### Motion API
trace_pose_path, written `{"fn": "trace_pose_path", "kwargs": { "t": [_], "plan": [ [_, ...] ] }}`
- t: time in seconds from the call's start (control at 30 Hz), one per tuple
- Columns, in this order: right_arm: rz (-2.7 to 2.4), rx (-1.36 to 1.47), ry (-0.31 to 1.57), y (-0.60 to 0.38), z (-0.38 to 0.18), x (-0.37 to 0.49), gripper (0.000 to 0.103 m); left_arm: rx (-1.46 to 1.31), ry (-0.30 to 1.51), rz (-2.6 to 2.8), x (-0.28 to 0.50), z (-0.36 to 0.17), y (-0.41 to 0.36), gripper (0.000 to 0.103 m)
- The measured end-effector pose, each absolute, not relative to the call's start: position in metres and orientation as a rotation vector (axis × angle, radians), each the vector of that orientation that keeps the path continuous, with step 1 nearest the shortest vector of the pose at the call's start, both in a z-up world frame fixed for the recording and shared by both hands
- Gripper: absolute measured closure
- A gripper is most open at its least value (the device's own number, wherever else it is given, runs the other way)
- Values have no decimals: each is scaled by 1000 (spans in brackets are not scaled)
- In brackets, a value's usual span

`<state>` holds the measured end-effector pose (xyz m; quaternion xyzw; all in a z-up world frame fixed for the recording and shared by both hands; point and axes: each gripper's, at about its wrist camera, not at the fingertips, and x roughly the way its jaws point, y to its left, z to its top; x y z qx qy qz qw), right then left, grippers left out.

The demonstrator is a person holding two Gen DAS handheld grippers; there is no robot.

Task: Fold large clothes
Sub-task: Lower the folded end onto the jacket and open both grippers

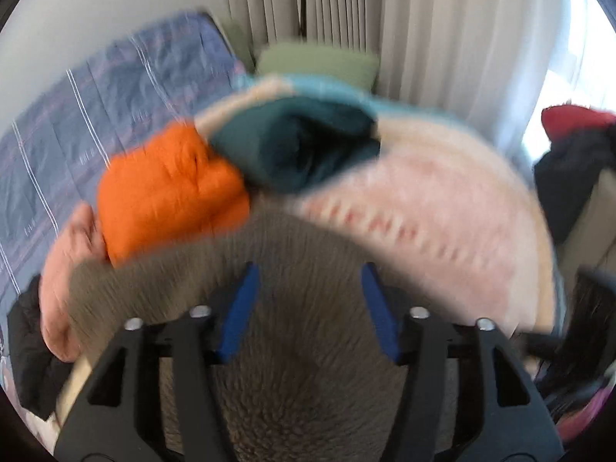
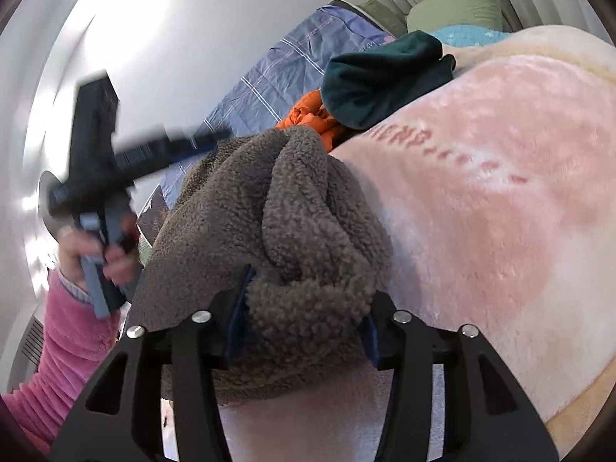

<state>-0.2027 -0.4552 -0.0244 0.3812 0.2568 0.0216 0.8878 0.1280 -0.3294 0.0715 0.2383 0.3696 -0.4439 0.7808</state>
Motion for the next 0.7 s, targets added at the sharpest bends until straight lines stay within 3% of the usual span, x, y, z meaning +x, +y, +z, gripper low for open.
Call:
{"fn": "trace_pose_path", "kwargs": {
  "t": [0.13, 0.3, 0.37, 0.47, 0.57, 0.7],
  "plan": [
    [16, 737, 525, -452, -10, -206, 41, 508, 896, -953, 146, 33, -334, 46],
    [-146, 570, 380, -448, 40, -239, 41, 541, 898, -903, 151, 31, -350, 42],
    [-97, 524, 357, -439, 51, -244, 58, 574, 885, -870, 147, 29, -359, 41],
    [-2, 459, 411, -416, 52, -232, 70, 634, 855, -835, 140, 28, -370, 41],
    [-91, 436, 621, -405, 5, -194, 72, 657, 837, -830, 137, 26, -374, 41],
    [-53, 577, 630, -421, -21, -192, 71, 645, 829, -825, 136, 20, -375, 41]
  ]
}}
